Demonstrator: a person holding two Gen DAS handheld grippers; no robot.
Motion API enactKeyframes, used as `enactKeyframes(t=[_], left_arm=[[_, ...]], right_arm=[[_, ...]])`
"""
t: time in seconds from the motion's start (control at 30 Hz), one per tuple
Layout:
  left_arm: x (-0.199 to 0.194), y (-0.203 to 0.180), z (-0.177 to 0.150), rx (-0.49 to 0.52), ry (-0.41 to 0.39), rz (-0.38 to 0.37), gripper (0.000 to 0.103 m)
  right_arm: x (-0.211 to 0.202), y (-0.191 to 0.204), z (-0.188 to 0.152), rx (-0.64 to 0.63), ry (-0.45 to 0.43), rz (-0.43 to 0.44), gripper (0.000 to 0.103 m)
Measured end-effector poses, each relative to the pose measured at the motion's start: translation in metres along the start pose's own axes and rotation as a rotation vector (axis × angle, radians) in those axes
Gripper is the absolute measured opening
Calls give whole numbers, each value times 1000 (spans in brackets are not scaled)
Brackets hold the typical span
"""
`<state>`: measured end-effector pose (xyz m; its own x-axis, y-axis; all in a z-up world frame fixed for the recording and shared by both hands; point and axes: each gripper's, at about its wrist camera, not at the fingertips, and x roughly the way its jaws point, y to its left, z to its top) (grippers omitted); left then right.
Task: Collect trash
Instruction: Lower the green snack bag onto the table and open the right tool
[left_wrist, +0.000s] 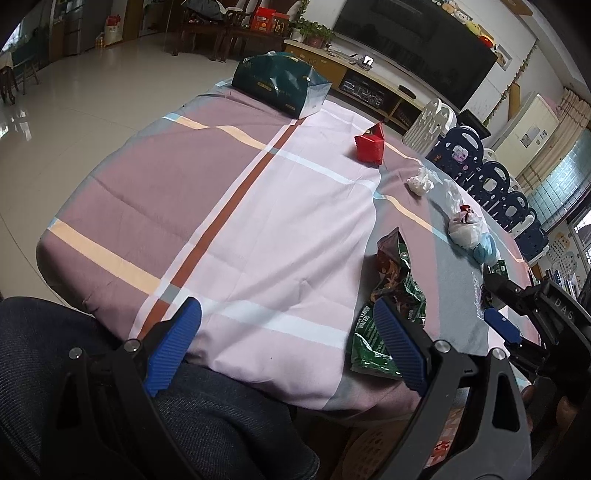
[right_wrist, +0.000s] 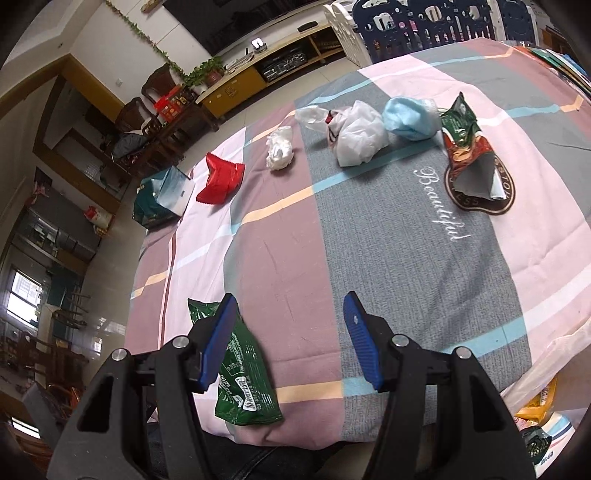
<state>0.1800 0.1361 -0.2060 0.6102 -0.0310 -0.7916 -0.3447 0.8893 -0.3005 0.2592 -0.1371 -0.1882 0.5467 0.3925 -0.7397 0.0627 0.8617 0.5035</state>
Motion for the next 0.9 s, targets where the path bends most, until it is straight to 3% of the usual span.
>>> enactKeyframes(t=[0.37,0.6,0.73,0.9], left_arm=[[4,-3,-1,25,12,31,94],[6,-5,-2,36,21,44,94],[7,-7,-2,44,26,50,94],[9,-8,-3,49,36,54,94]], right_arm=[[-25,-31,-1,42,-44,-1,59],[-49,-31,-12,-32,-119,-109,59],[-60,-31,-21,-45,-156,-144,67],[-56,-28,-26,-63,-142,-170,68]])
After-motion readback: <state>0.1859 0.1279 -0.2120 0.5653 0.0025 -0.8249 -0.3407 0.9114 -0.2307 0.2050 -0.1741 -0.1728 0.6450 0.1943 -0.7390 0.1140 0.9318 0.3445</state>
